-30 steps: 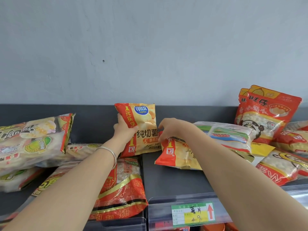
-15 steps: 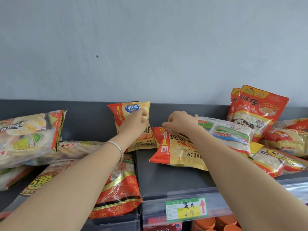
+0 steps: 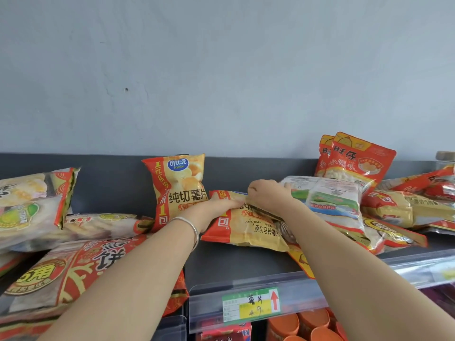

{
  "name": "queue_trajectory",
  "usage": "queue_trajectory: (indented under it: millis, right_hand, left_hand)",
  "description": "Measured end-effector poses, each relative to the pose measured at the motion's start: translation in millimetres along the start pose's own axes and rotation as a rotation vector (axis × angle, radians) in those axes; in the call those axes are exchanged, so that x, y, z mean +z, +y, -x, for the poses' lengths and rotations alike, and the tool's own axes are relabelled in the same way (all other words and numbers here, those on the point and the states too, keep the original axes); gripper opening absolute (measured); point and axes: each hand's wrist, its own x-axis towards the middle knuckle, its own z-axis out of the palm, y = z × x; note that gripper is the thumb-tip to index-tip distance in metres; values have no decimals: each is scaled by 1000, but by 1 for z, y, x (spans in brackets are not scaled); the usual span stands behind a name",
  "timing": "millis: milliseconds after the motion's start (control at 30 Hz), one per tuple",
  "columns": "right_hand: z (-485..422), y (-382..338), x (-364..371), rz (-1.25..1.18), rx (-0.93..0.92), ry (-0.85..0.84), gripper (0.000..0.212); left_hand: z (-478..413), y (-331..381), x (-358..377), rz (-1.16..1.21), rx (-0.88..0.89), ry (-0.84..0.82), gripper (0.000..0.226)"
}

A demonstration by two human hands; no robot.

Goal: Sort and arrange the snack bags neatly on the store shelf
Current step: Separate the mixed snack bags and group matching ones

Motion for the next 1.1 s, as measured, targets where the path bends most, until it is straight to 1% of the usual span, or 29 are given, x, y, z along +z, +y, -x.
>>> queue_trajectory:
  millis: [67, 133, 200, 300, 400, 500, 567, 600, 667, 700, 733, 767, 800, 833, 933, 967, 1033, 1067, 1100]
  right_hand:
    - [-1, 2, -4, -111, -1, 44, 28]
    - [-1, 5, -7, -176, 18, 82, 33]
    - [-1, 7, -7, -224, 52, 148, 36]
    - [-1, 8, -9, -286, 78, 230, 34]
    - [2, 2, -12, -383, 119, 186, 38]
    - [2, -10, -8, -485, 86, 72, 46]
    - [1, -19, -5, -637, 58, 15, 56]
    - [1, -24, -4, -725, 49, -5, 58]
    - [1, -33, -7, -878, 24, -24, 48]
    - [0, -37, -8, -932, 5, -32, 45]
    - [-2, -42, -9, -962, -13, -38, 44]
    - [-3, -48, -8, -975, -33, -49, 43]
    - [-4, -55, -7, -977, -48, -62, 43]
    - [-6, -61, -4, -966, -54, -84, 45]
    - [-11, -74, 6, -957, -19, -186, 56]
    - [-11, -77, 9, -995, 3, -214, 59]
    - [-18, -78, 15, -1118, 63, -264, 65]
    - [-23, -79, 16, -1176, 99, -281, 67]
    - [-27, -80, 17, -1218, 126, -289, 68]
  left_hand:
    - [0, 2, 5, 76, 45, 39, 95]
    - [4, 6, 7, 115, 131, 79, 95]
    - [8, 10, 6, 101, 230, 128, 104]
    - [15, 14, -1, 117, 388, 232, 113]
    - [25, 13, -13, 165, 513, 340, 111]
    - [32, 9, -21, 179, 580, 371, 108]
    - [36, 5, -24, 178, 580, 377, 105]
    - [38, 3, -26, 186, 574, 390, 103]
    - [44, -1, -33, 220, 573, 430, 95]
    - [46, -3, -38, 255, 560, 438, 87]
    - [46, -6, -44, 309, 538, 438, 74]
    - [45, -8, -50, 367, 510, 432, 58]
    - [44, -11, -57, 429, 480, 431, 49]
    - [43, -15, -62, 500, 447, 441, 51]
    - [11, -38, -82, 547, 303, 515, 94]
    - [-3, -47, -86, 551, 271, 517, 100]
    - [-3, -48, -87, 600, 244, 424, 106]
    - [9, -42, -84, 647, 250, 362, 105]
    - [14, -39, -82, 689, 251, 297, 99]
